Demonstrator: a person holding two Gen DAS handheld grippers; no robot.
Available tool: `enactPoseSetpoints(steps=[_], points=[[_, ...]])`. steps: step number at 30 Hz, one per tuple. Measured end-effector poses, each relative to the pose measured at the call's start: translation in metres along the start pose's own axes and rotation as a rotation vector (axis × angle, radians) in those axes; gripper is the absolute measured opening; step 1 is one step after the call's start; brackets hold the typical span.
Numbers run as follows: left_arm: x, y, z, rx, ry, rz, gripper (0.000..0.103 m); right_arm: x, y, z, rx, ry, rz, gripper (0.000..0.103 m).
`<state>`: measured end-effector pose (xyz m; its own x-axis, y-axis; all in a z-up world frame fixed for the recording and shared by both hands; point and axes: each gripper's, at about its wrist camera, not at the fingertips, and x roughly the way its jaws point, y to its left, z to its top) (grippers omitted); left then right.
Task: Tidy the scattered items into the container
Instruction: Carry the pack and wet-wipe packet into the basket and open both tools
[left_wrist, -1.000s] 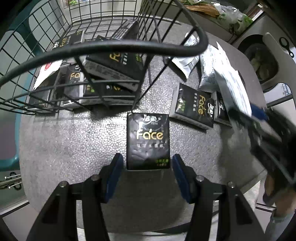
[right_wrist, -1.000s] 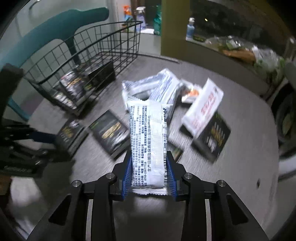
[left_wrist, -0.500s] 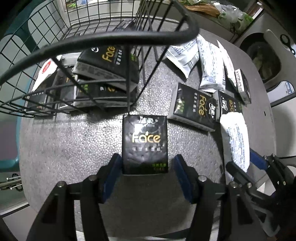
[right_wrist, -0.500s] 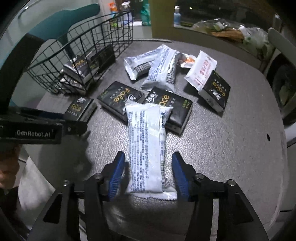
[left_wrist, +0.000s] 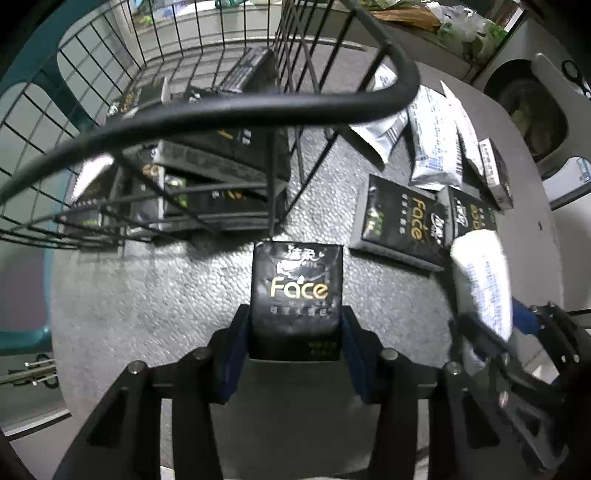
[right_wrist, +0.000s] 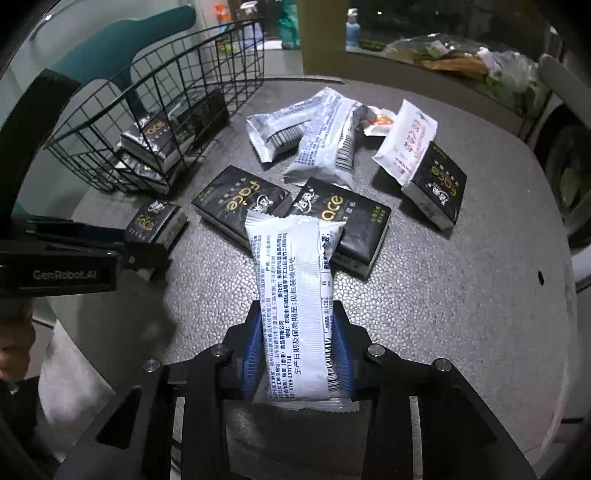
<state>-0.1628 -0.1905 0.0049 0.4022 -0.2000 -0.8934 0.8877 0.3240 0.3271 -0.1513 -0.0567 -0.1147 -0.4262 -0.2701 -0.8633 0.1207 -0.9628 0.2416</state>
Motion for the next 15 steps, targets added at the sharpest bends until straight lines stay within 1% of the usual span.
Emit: enactPoseSetpoints(steps=[2, 5, 8, 11, 12, 13, 14, 15], points=[[-0.003, 0.001, -0.004, -0.005, 0.008, -0.015, 0.052, -0.001, 0.000, -0.001, 0.004, 0.002, 0.004, 0.035], [-0.011, 0.000, -0.011, 0.002, 0.011, -0.014, 0.052, -0.008, 0.001, -0.002, 0.010, -0.007, 0.015, 0.034], [-0.026, 0.000, -0.022, 0.010, 0.012, -0.028, 0.052, -0.023, 0.007, 0.001, 0.016, -0.029, 0.037, 0.034], [-0.054, -0.002, -0.032, 0.023, -0.006, -0.053, 0.052, -0.050, 0.016, 0.012, 0.021, -0.078, 0.068, 0.034], [-0.068, -0.007, -0.029, 0.029, -0.022, -0.067, 0.052, -0.056, 0.019, 0.016, 0.018, -0.094, 0.072, 0.034], [-0.070, -0.029, 0.001, 0.032, -0.034, -0.076, 0.052, -0.066, 0.024, 0.022, 0.011, -0.117, 0.077, 0.034], [-0.080, -0.019, 0.008, 0.034, -0.052, -0.090, 0.052, -0.076, 0.028, 0.029, 0.004, -0.142, 0.084, 0.034], [-0.096, -0.009, 0.005, 0.027, -0.080, -0.105, 0.052, -0.088, 0.034, 0.038, -0.003, -0.171, 0.093, 0.034]])
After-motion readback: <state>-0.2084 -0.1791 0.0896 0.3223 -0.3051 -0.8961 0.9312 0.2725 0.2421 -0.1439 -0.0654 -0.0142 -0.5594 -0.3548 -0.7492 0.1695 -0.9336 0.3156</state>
